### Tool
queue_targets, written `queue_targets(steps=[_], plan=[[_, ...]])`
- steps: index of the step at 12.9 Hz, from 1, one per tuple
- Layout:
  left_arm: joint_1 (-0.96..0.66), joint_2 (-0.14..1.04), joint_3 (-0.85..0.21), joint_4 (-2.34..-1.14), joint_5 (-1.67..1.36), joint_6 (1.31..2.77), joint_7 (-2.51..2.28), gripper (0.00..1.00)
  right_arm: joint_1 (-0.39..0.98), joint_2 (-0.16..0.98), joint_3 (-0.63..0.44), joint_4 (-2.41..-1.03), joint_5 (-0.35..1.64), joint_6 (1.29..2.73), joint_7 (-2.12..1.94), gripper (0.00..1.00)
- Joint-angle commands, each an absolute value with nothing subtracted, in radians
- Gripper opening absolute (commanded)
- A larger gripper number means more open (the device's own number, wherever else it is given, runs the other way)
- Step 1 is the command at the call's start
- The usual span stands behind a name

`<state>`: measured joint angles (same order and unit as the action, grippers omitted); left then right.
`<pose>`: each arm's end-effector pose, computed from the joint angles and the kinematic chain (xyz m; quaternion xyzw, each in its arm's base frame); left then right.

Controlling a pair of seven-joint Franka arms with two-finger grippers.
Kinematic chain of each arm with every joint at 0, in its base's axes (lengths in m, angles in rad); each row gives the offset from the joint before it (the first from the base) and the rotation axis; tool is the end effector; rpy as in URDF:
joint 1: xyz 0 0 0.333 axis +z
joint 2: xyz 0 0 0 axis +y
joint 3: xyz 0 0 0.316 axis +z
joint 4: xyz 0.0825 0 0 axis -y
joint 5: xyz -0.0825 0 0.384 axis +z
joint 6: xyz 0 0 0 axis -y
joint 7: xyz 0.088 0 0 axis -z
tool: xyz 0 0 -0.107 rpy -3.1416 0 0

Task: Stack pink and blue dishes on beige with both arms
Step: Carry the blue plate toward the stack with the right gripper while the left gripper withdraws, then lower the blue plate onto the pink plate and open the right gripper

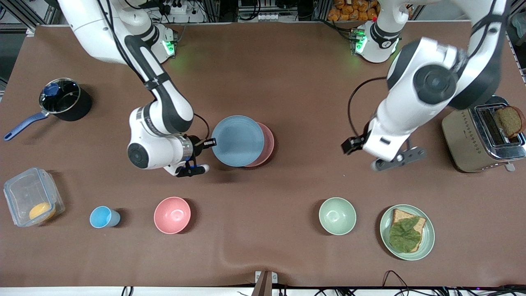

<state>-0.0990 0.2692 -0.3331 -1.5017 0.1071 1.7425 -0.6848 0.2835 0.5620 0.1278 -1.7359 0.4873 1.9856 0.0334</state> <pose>0.5936 -0.2373 0.5188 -0.9925 -0.1218 0.0009 0.0113 0.5743 0.2755 0.2439 -0.9585 -0.0467 0.1998 0.1980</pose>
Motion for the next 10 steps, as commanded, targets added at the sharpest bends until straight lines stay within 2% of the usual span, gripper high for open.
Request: queue_targets(steps=[1, 3, 7, 8, 9, 10], plan=[[-0.010, 0.163, -0.334, -1.540, 0.124, 1.671, -0.516, 1.00, 0.314, 0.563, 0.118, -1.773, 0.549, 2.042, 0.046, 0.00], [0.044, 0.109, -0.333, -1.540, 0.110, 1.612, -0.425, 1.00, 0.334, 0.572, 0.117, -1.792, 0.561, 2.092, 0.055, 0.00], [0.047, 0.019, -0.253, -1.545, 0.080, 1.537, -0.233, 1.00, 0.351, 0.580, 0.117, -1.790, 0.561, 2.097, 0.080, 0.00], [0.045, 0.000, -0.215, -1.548, 0.051, 1.528, -0.213, 1.00, 0.351, 0.580, 0.117, -1.790, 0.560, 2.091, 0.078, 0.62], [0.041, -0.021, -0.186, -1.555, 0.026, 1.520, -0.192, 1.00, 0.351, 0.580, 0.115, -1.790, 0.557, 2.089, 0.077, 1.00], [0.041, -0.026, -0.175, -1.555, 0.015, 1.516, -0.178, 1.00, 0.345, 0.572, 0.115, -1.790, 0.555, 2.082, 0.077, 1.00]])
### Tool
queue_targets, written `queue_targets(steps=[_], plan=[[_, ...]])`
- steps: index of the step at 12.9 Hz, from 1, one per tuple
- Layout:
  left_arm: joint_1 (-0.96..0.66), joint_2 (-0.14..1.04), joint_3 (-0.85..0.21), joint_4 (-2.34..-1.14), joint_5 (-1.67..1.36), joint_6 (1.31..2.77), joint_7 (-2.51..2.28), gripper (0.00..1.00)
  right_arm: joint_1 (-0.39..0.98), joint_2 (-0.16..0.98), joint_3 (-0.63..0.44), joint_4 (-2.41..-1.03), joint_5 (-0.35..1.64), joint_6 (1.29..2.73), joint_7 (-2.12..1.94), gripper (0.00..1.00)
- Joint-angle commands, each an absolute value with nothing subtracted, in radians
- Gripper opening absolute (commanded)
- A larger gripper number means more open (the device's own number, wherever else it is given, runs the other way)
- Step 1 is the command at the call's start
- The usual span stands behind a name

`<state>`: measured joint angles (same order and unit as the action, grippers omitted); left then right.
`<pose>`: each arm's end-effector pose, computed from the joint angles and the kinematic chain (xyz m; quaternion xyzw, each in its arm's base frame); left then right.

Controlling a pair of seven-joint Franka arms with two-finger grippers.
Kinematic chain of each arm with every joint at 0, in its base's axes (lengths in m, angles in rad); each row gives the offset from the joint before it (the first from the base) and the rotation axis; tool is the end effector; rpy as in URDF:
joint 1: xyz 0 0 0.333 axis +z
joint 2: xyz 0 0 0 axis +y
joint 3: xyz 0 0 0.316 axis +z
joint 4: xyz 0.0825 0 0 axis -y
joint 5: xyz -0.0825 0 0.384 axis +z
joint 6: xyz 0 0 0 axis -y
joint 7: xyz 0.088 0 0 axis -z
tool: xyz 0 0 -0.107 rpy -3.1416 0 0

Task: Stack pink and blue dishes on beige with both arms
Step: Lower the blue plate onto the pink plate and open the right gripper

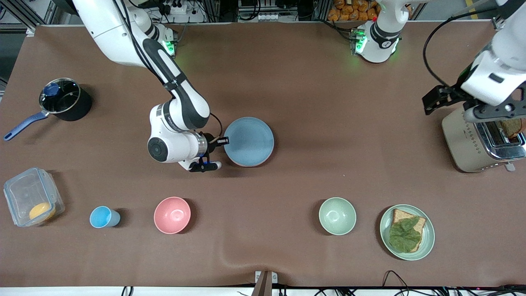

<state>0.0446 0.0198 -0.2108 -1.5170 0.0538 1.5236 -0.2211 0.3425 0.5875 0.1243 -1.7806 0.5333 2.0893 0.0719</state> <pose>0.5497 -0.0849 0.6350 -0.9993 -0.0285 0.0015 0.0256 0.5554 0.3025 0.2151 -0.9603 -0.0229 0.1950 0.1982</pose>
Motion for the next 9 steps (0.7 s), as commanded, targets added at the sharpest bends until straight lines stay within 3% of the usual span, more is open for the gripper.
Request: queue_targets(steps=[1, 4, 9], plan=[[0.040, -0.032, -0.154, -1.555, 0.012, 1.514, -0.170, 1.00, 0.341, 0.559, 0.109, -1.786, 0.552, 2.053, 0.077, 1.00], [0.032, -0.061, -0.123, -1.557, 0.012, 1.483, -0.132, 1.00, 0.231, 0.491, 0.101, -1.769, 0.522, 1.936, 0.043, 1.00], [0.011, -0.084, -0.075, -1.555, 0.012, 1.465, -0.095, 1.00, -0.030, 0.309, 0.103, -1.756, 0.207, 1.816, -0.118, 1.00]])
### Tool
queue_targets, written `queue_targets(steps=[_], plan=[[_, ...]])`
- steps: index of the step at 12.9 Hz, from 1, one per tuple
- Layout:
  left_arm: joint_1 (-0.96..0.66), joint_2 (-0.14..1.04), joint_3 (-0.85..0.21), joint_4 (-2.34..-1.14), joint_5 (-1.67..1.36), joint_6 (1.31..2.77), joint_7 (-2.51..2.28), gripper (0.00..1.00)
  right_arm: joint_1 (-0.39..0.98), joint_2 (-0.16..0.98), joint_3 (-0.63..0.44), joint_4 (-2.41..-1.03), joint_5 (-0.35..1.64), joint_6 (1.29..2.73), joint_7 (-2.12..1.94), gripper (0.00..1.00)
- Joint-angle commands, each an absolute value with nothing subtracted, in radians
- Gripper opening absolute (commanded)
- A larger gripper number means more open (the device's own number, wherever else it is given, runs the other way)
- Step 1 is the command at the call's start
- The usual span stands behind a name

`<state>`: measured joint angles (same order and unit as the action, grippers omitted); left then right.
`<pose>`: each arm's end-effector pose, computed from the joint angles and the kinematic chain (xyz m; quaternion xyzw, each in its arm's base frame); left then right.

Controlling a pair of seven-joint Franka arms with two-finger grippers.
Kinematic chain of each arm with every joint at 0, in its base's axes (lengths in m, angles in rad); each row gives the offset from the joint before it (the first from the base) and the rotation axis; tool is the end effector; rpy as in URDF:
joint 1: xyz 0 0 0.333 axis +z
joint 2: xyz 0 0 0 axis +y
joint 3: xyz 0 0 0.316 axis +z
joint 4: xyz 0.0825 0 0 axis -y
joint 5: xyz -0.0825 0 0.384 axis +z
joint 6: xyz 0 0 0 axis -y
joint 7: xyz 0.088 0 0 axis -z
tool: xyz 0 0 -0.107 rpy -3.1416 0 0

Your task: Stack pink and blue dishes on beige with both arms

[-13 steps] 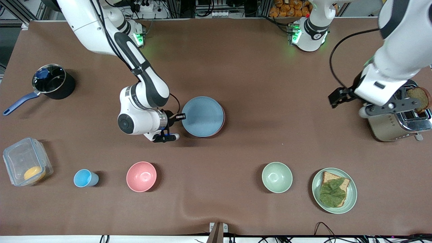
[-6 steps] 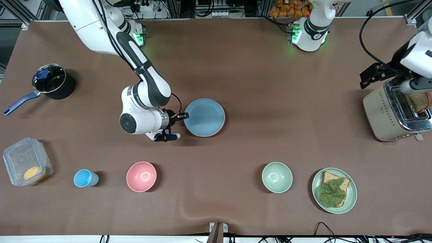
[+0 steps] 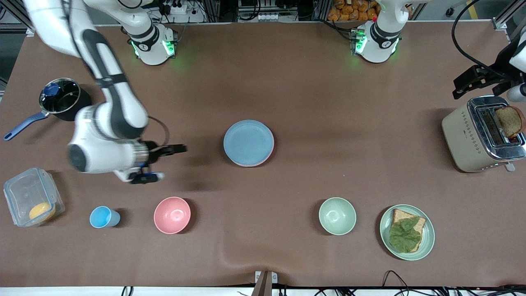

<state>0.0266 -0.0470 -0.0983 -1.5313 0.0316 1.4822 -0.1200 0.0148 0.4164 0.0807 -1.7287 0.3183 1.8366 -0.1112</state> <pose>0.5296 -0.0359 0.6607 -0.9995 -0.0256 -0.0006 0.0181 0.6193 0.0805 0.3256 -0.9746 -0.0353 0.1503 0.1623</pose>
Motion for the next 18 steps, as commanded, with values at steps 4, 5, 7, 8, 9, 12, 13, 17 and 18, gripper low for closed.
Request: queue_targets(steps=[4, 5, 7, 8, 9, 12, 13, 17, 18], plan=[[0.012, -0.112, -0.074, -1.572, -0.037, 1.430, -0.098, 1.00, -0.060, 0.105, 0.081, -1.756, 0.075, 1.766, -0.110, 1.00], [0.011, -0.117, -0.072, -1.574, -0.037, 1.430, -0.100, 1.00, -0.045, 0.072, 0.048, -1.744, 0.058, 1.741, -0.106, 1.00], [0.011, -0.132, -0.066, -1.591, -0.037, 1.430, -0.100, 1.00, 0.018, 0.043, -0.055, -1.679, 0.057, 1.636, -0.098, 1.00], [0.011, -0.140, -0.066, -1.598, -0.037, 1.430, -0.100, 1.00, 0.046, 0.041, -0.107, -1.625, 0.057, 1.579, -0.095, 1.00], [0.011, -0.143, -0.064, -1.600, -0.035, 1.428, -0.100, 1.00, 0.060, 0.041, -0.138, -1.579, 0.057, 1.537, -0.095, 1.00], [0.011, -0.141, -0.066, -1.600, -0.025, 1.427, -0.101, 1.00, 0.089, 0.044, -0.141, -1.516, -0.006, 1.497, -0.039, 1.00], [0.012, -0.140, -0.066, -1.600, -0.017, 1.425, -0.103, 1.00, 0.095, 0.046, -0.137, -1.506, -0.021, 1.497, -0.037, 1.00], [0.014, -0.132, -0.066, -1.606, 0.003, 1.425, -0.118, 1.00, 0.103, 0.054, -0.133, -1.512, -0.021, 1.499, -0.037, 1.00], [0.014, -0.132, -0.067, -1.614, 0.005, 1.425, -0.120, 1.00, 0.103, 0.055, -0.133, -1.513, -0.021, 1.500, -0.037, 1.00]])
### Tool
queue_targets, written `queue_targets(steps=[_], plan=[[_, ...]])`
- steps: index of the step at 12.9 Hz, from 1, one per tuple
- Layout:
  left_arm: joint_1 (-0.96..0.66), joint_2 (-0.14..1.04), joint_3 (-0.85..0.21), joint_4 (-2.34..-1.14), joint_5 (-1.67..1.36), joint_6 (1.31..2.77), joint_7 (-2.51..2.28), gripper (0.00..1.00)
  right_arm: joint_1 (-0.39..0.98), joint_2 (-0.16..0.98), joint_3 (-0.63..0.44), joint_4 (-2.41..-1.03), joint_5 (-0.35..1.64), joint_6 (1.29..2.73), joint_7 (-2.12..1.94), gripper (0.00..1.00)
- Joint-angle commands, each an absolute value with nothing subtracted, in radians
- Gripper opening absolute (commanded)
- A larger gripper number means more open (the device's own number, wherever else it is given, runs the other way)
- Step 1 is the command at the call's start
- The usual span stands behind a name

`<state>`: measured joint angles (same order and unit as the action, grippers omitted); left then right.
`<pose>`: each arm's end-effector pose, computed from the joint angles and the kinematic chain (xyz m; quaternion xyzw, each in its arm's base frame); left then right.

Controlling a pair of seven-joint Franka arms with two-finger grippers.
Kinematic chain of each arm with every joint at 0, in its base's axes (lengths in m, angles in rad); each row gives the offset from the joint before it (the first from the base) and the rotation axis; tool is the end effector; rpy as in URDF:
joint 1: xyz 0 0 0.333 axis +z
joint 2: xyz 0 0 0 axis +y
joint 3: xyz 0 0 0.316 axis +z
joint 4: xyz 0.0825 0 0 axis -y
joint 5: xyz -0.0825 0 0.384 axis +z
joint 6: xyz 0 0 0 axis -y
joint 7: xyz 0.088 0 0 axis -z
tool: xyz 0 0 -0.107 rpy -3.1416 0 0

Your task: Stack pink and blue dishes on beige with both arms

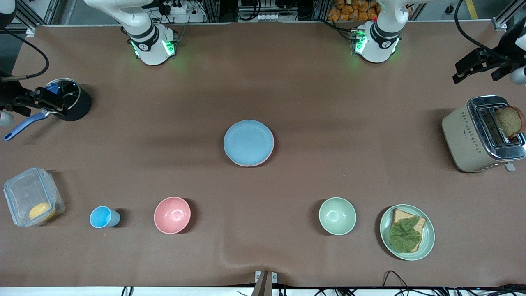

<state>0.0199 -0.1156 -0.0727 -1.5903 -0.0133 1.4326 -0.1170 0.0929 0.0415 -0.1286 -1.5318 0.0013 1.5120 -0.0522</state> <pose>0.5024 -0.0307 0.6646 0.9993 0.0316 -0.0213 0.0006 0.5606 -0.0183 0.6148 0.9995 0.0082 -0.0305 0.0007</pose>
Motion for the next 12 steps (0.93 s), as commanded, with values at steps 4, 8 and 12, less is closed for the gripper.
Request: queue_targets(steps=[4, 8, 12], plan=[[0.012, -0.132, -0.071, -1.623, 0.038, 1.425, -0.118, 1.00, 0.140, 0.060, -0.133, -1.519, -0.023, 1.511, -0.002, 1.00], [0.014, -0.120, -0.071, -1.612, 0.035, 1.427, -0.120, 1.00, 0.140, 0.060, -0.133, -1.519, -0.029, 1.505, -0.002, 1.00], [0.014, -0.118, -0.072, -1.606, 0.034, 1.427, -0.117, 1.00, 0.166, 0.060, -0.133, -1.517, -0.047, 1.505, 0.029, 1.00]])
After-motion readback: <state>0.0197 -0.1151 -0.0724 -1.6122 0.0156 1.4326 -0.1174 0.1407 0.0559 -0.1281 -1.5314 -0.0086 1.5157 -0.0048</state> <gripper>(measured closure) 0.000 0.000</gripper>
